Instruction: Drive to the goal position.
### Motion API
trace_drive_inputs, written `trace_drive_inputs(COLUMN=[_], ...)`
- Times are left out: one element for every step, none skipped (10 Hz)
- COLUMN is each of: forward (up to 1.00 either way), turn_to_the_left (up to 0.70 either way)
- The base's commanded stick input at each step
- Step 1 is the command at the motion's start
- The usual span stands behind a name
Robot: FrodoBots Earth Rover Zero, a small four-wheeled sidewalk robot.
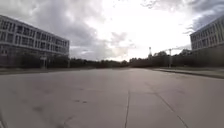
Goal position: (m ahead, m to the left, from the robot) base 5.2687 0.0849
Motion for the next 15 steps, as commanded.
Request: trace_drive_inputs(forward=[0.7, 0.7, 0.7, 0.7, 0.7, 0.7, 0.7, 0.7, 0.7, 0.7, 0.7, 0.7, 0.7, 0.7, 0.7], turn_to_the_left=[0.0, 0.0, 0.0, 0.0, 0.0, 0.0, 0.0, 0.0, 0.0, 0.0, 0.0, 0.0, 0.0, 0.0, 0.0])
